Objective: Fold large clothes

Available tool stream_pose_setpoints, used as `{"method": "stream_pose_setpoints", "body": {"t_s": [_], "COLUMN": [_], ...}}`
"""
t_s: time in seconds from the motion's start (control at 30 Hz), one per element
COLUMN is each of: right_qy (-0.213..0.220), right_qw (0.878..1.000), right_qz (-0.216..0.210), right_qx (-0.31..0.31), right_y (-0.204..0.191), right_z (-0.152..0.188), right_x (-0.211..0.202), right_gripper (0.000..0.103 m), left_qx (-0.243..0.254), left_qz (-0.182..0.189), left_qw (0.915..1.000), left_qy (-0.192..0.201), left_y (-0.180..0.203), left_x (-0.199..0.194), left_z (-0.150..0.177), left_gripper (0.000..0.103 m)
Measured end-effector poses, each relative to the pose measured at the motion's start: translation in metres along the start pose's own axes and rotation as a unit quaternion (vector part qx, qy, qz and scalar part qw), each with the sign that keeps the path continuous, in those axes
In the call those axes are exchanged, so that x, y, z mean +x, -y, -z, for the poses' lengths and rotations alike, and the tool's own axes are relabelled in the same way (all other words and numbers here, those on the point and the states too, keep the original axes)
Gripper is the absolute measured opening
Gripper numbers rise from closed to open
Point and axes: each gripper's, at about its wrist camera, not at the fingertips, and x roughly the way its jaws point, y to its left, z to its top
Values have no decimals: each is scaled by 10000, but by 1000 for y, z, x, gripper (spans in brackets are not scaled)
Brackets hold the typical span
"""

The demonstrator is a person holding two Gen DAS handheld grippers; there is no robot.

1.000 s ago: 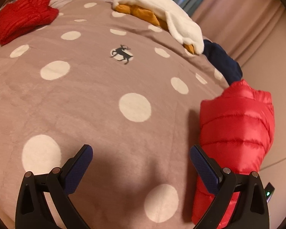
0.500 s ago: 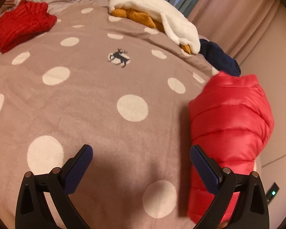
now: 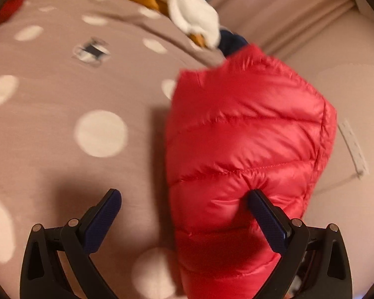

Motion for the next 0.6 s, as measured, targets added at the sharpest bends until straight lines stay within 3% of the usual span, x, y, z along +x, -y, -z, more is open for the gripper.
{"method": "stream_pose_setpoints", "body": {"t_s": [0.07, 0.1, 0.17, 0.27, 0.4, 0.43, 0.5, 0.57, 0.6], "right_qy": [-396, -368, -392, -525, -647, -637, -612, -580, -563], "right_qw": [9983, 9983, 9986, 9977, 9968, 9967, 9967, 9969, 9970], "right_qz": [-230, -277, -323, -435, -361, -354, -341, -328, -315], "right_qx": [369, 370, 175, -3, -285, -352, -401, -428, -426], "right_y": [12, 13, 6, 0, -7, -8, -8, -10, -9], "right_z": [2, 2, 2, 2, -5, -7, -12, -15, -19], "right_x": [17, 21, 25, 34, 43, 45, 48, 51, 52], "right_gripper": [103, 103, 103, 103, 103, 103, 103, 103, 103], "left_qx": [-262, -406, -808, -1222, -1084, -978, -649, -229, -258], "left_qz": [455, 690, 1179, 1585, 1566, 1733, 2370, 1686, 1696], "left_qw": [9983, 9961, 9875, 9754, 9794, 9777, 9649, 9814, 9808], "left_qy": [-253, -358, -662, -925, -677, -678, -928, -887, -926], "left_y": [-10, -16, -32, -50, -47, -41, -22, -6, -6], "left_x": [18, 25, 42, 56, 42, 41, 48, 62, 75], "left_z": [-3, -5, -6, -4, -2, -2, -3, -5, -5], "left_gripper": [102, 103, 103, 103, 103, 103, 103, 103, 103]}}
